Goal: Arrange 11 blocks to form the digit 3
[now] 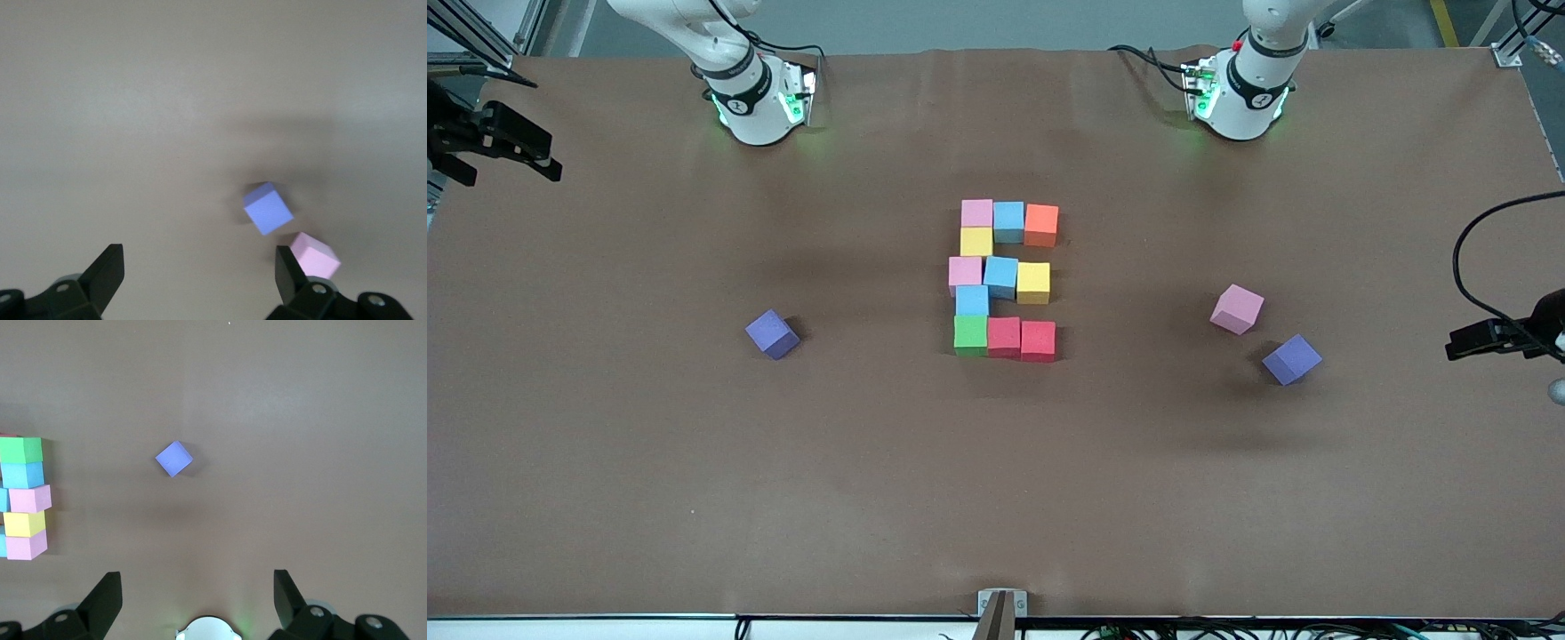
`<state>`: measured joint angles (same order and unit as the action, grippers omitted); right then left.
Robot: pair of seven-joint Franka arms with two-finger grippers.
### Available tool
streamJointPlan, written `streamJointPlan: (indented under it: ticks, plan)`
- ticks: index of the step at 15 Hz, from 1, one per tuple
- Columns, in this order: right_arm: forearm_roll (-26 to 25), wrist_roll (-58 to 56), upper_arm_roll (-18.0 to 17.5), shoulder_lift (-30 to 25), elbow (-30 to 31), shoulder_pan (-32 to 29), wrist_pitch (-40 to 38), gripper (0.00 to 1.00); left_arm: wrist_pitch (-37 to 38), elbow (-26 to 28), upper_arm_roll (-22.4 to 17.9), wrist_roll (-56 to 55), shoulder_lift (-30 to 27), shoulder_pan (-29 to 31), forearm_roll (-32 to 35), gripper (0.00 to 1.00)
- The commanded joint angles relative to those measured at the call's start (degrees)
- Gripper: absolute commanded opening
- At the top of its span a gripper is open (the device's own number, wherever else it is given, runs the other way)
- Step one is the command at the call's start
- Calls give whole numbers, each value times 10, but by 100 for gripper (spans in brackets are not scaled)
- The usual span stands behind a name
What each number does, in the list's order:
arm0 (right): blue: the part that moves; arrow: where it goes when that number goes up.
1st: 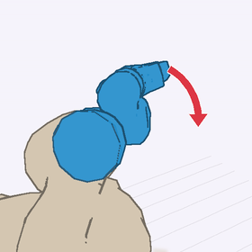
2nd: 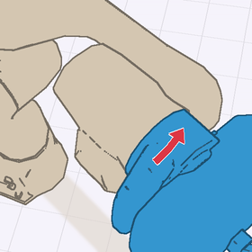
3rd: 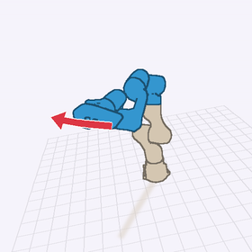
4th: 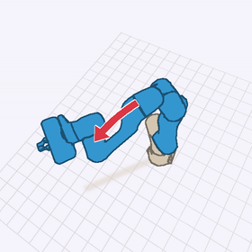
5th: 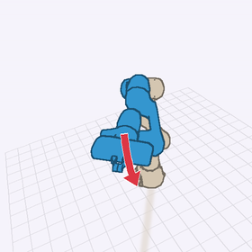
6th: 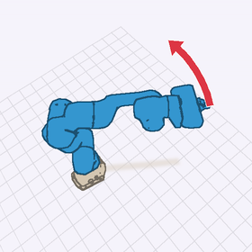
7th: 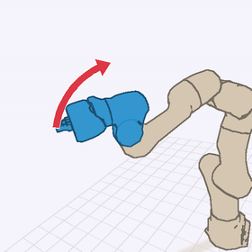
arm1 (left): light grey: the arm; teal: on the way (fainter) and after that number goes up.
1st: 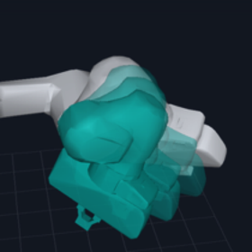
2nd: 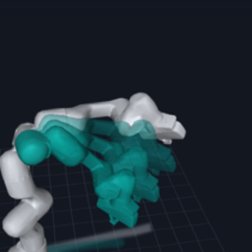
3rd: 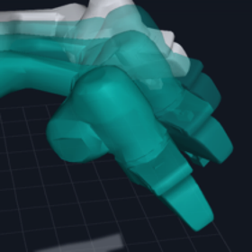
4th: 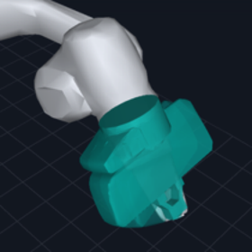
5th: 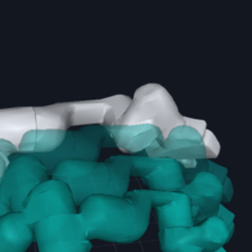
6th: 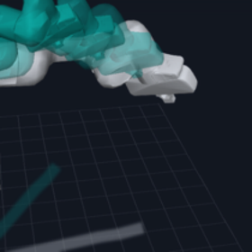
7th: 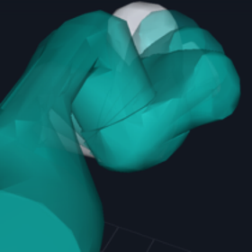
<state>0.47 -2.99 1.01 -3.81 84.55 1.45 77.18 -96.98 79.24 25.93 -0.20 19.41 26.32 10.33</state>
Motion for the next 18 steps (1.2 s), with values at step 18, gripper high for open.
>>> streamJointPlan:
  ticks: [18]
  plan:
    - [0, -13, 0, -12, 14, 0, -4, 100, 64, 104, -344, 36, -216, -305, -130, 100]
